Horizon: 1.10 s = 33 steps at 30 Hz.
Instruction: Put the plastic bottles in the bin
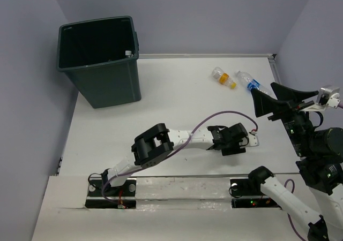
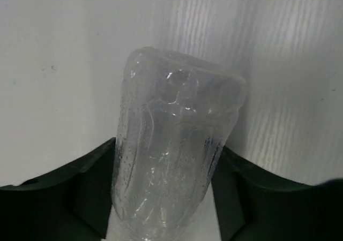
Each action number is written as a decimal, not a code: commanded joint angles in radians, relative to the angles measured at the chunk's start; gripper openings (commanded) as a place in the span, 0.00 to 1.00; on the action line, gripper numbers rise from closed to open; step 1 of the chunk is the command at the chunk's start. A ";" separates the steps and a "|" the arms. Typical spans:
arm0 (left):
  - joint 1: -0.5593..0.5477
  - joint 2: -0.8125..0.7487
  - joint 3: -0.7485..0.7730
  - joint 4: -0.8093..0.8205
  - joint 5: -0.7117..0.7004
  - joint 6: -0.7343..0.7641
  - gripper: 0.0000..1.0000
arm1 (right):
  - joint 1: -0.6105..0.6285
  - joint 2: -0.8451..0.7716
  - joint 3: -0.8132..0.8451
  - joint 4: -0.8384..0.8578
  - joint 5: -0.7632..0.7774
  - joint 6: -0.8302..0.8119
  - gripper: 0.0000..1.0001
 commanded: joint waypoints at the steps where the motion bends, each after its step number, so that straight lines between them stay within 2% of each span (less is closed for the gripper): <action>1: 0.037 -0.019 0.030 -0.014 -0.075 0.011 0.49 | 0.003 -0.008 -0.008 -0.009 -0.017 -0.028 0.92; 3: 0.051 -0.049 -0.003 0.000 -0.098 0.003 0.30 | 0.003 -0.013 -0.010 -0.010 -0.014 -0.028 0.92; 7: 0.075 -0.209 -0.128 0.055 -0.106 -0.034 0.30 | 0.003 -0.030 0.013 -0.022 -0.010 -0.037 0.92; 10: 0.123 -0.391 -0.232 0.110 -0.097 -0.089 0.31 | 0.003 -0.044 0.051 -0.029 -0.003 -0.045 0.91; 14: 0.248 -0.676 -0.312 0.178 -0.037 -0.153 0.32 | 0.003 -0.054 0.074 -0.030 -0.043 -0.042 0.90; 17: 0.325 -0.845 -0.297 0.219 -0.009 -0.193 0.34 | 0.003 -0.045 0.064 -0.030 -0.084 -0.031 0.89; 19: 0.417 -0.919 -0.269 0.230 0.028 -0.205 0.35 | 0.003 -0.031 0.051 -0.029 -0.117 -0.034 0.89; 21: 0.485 -1.010 -0.231 0.317 0.080 -0.215 0.36 | 0.003 -0.002 0.044 -0.027 -0.178 -0.039 0.90; 25: 0.676 -1.054 -0.131 0.417 0.045 -0.282 0.37 | 0.003 0.056 0.019 0.002 -0.278 -0.043 0.89; 26: 0.760 -1.039 -0.113 0.433 0.025 -0.306 0.37 | 0.003 0.071 0.010 0.013 -0.298 -0.045 0.89; 28: 0.827 -1.016 -0.079 0.489 -0.078 -0.339 0.37 | 0.003 0.120 0.005 0.019 -0.312 -0.053 0.89; 33: 1.061 -0.836 0.111 0.465 -0.168 -0.426 0.37 | 0.003 0.208 -0.013 0.030 -0.345 -0.097 0.88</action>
